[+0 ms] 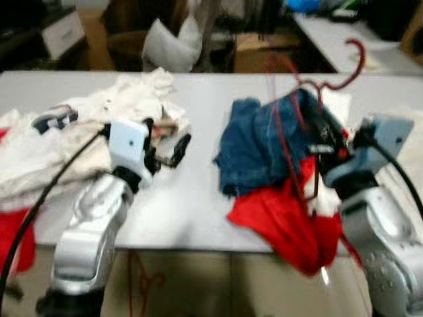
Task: Hang hanger
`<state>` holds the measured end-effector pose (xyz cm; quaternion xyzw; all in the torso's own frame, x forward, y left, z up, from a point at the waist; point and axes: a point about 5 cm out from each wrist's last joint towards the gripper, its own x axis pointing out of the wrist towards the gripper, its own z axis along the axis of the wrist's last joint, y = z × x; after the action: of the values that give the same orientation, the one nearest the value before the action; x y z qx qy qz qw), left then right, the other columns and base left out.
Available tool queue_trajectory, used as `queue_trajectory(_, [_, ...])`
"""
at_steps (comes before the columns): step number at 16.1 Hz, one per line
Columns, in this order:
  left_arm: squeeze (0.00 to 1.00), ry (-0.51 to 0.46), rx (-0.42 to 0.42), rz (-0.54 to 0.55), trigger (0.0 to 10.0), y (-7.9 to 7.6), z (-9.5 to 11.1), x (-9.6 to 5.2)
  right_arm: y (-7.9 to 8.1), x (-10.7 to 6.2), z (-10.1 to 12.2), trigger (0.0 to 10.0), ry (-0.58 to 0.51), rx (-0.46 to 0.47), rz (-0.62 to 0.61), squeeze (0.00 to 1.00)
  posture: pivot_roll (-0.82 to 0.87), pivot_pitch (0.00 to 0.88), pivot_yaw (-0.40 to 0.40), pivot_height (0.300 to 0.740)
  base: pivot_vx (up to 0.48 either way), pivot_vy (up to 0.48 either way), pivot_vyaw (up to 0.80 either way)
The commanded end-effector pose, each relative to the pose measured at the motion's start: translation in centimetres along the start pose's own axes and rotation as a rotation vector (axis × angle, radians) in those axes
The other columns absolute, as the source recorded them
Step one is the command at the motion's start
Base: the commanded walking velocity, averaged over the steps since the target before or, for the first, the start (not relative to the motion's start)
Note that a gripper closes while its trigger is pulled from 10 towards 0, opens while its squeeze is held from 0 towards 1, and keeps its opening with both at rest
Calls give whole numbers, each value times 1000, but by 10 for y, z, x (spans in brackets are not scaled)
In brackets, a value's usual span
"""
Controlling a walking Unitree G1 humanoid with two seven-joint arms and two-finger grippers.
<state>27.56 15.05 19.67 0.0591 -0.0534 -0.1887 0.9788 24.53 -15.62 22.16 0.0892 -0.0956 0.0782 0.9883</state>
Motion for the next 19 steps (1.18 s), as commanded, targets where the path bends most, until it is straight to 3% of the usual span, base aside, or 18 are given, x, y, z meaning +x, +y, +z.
queue_trajectory(1, [0,3,17,17,10000,4,2,-2,3,-1,-2,10000,1,33,8,0,-58,0,31,740,0,435,0])
queue_trajectory(2, [0,6,16,13,10000,3,2,-2,2,-3,-5,10000,5,76,7,0,-58,0,31,740,0,435,0])
queue_trajectory(6, [0,20,20,0,10000,0,0,0,-4,-8,-12,10000,27,75,-28,0,-70,0,40,740,0,436,0])
queue_trajectory(15, [0,35,29,-13,10000,-3,-6,0,-18,-13,-23,10000,70,23,-88,0,-81,0,38,740,0,442,0])
queue_trajectory(19, [0,53,93,-19,10000,-3,-9,2,-17,-11,-24,10000,80,25,-76,0,-83,0,40,740,0,-120,0])
